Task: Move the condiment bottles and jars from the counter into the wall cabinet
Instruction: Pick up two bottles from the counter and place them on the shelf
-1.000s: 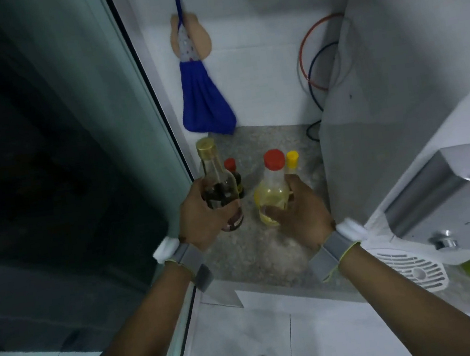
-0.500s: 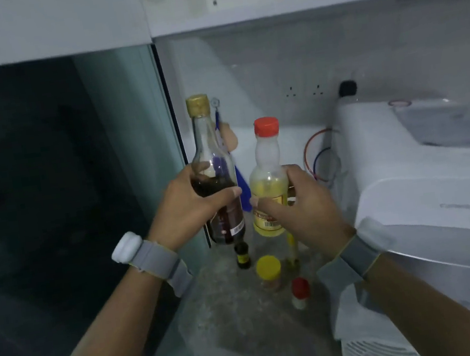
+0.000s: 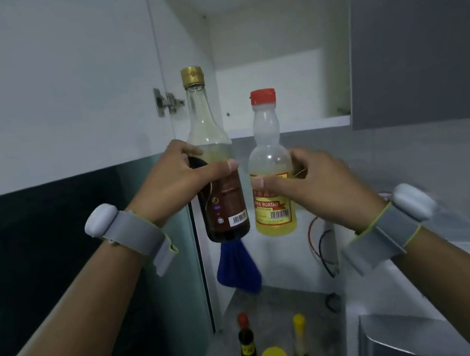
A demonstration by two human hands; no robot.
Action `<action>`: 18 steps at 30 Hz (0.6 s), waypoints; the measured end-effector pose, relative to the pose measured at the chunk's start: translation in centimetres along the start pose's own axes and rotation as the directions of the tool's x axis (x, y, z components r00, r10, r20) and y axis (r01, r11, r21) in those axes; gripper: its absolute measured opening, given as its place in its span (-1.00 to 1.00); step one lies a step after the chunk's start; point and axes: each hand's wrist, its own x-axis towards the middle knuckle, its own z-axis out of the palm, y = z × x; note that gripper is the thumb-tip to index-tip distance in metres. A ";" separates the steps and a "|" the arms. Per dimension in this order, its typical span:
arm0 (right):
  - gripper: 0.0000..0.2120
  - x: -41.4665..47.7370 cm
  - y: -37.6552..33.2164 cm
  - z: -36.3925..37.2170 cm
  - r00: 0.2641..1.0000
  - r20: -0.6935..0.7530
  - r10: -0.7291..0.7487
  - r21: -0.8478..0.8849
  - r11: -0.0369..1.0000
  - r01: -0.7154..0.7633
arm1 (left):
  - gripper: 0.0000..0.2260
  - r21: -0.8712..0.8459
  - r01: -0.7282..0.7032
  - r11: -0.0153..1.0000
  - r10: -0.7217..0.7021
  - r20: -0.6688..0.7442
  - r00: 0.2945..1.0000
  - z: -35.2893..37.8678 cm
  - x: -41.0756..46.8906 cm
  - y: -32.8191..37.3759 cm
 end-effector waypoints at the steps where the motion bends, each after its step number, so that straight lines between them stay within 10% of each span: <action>1: -0.48 0.8 -0.4 -0.6 1.000 -0.005 -0.007 -0.005 1.000 0.007 | -0.33 -0.021 -0.004 1.000 0.004 -0.016 1.000 -0.3 0.7 0.8; 9: -0.24 9.5 -2.2 -4.6 0.999 -0.039 -0.010 0.031 0.999 0.011 | -0.41 -0.093 -0.095 0.991 0.090 -0.064 0.994 -2.4 8.6 6.0; 18: -0.50 19.4 -1.5 -5.7 0.998 -0.033 0.050 -0.017 0.999 -0.050 | -0.35 0.001 -0.061 0.998 0.061 -0.041 0.997 -1.6 18.9 6.0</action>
